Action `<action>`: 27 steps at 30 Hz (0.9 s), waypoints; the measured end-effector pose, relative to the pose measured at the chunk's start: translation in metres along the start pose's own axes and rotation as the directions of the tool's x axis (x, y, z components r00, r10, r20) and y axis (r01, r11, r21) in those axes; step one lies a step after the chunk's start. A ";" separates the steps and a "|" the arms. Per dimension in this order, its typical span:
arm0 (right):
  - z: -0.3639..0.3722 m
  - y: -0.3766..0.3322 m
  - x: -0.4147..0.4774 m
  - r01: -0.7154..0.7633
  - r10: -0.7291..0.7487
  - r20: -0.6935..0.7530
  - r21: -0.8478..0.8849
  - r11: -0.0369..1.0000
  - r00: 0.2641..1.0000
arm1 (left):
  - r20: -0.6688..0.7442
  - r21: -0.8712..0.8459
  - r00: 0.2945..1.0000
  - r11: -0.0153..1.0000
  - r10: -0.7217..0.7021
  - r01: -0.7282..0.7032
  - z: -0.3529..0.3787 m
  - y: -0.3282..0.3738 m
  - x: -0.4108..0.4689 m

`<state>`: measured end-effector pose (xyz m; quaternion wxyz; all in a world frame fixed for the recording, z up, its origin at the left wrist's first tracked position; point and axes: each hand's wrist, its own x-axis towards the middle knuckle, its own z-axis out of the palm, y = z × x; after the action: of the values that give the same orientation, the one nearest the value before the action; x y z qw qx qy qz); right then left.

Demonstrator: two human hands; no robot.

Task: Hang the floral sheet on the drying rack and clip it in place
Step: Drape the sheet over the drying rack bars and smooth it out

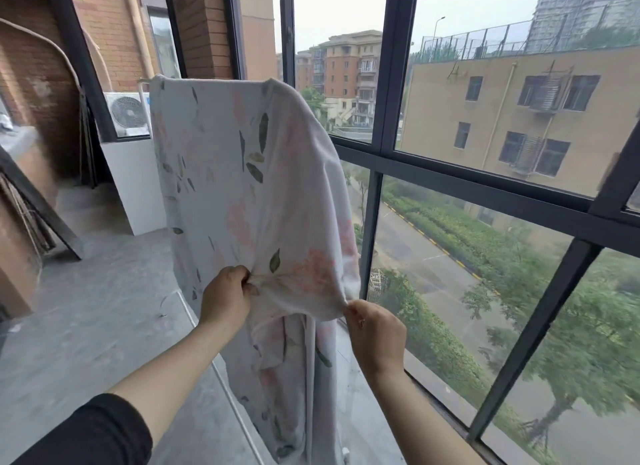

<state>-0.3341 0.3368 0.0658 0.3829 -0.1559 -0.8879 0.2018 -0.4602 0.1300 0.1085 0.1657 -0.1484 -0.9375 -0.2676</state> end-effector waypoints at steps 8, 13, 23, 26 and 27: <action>0.039 -0.008 -0.012 -0.074 0.077 0.106 -0.035 0.997 0.991 | 0.024 0.010 1.000 1.000 -0.006 0.006 0.017 -0.020 -0.001; 0.055 -0.014 -0.009 -0.111 0.121 0.177 -0.064 0.992 0.977 | 0.037 -0.018 0.999 1.000 -0.025 0.025 0.029 -0.033 -0.002; 0.046 -0.008 -0.010 -0.180 0.170 0.187 0.035 0.983 0.967 | -0.044 -0.322 0.999 0.946 0.017 -0.030 0.010 -0.007 -0.002; 0.027 0.004 -0.015 -0.187 0.170 0.137 0.123 0.975 0.976 | -0.215 -0.366 0.952 0.886 0.216 -0.284 -0.024 0.032 0.020; 0.019 0.007 -0.015 -0.182 0.167 0.124 0.125 0.975 0.978 | -0.224 -0.336 0.931 0.874 0.288 -0.351 -0.035 0.044 0.030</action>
<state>-0.3376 0.3317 0.0412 0.3225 -0.1955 -0.8752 0.3029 -0.4626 0.1521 0.1683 0.2545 -0.3074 -0.8151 -0.4198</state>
